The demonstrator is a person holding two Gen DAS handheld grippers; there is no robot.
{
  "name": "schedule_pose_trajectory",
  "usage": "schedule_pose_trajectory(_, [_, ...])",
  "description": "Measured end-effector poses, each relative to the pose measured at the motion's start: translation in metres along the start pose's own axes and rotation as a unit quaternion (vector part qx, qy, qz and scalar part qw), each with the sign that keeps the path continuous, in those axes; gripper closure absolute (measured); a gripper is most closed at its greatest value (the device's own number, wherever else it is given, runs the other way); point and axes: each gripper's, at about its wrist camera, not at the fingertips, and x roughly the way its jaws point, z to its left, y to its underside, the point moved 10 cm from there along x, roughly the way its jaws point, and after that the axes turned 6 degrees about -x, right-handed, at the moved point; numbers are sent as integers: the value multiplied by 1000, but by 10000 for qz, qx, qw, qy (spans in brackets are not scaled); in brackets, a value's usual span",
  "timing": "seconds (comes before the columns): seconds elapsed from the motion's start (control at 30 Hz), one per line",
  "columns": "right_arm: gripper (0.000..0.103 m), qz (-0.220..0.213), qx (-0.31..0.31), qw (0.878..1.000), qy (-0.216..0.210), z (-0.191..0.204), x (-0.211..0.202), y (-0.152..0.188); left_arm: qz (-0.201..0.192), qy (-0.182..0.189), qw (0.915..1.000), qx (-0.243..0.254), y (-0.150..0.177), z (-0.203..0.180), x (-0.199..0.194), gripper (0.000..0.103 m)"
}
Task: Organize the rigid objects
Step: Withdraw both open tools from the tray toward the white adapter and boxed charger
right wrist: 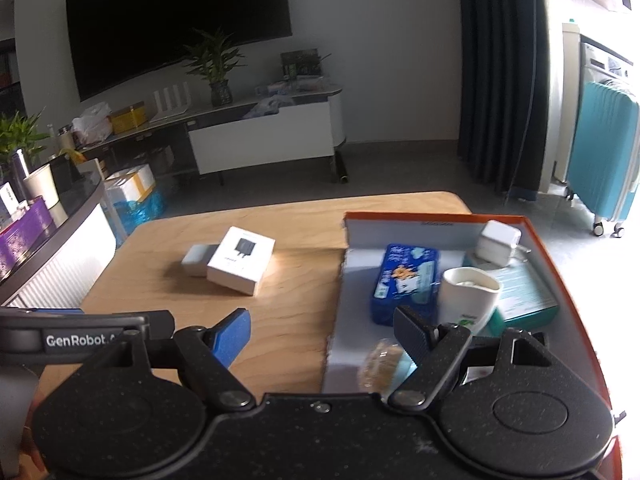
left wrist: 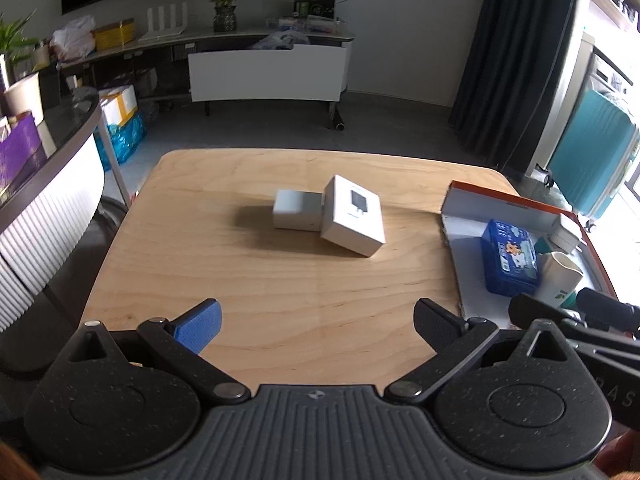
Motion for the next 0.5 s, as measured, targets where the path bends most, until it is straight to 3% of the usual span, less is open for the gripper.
schedule_pose_trajectory(0.5, [11, 206, -241, 9992, -245, 39, 17, -1, 69, -170, 9996, -213, -4, 35, 4, 0])
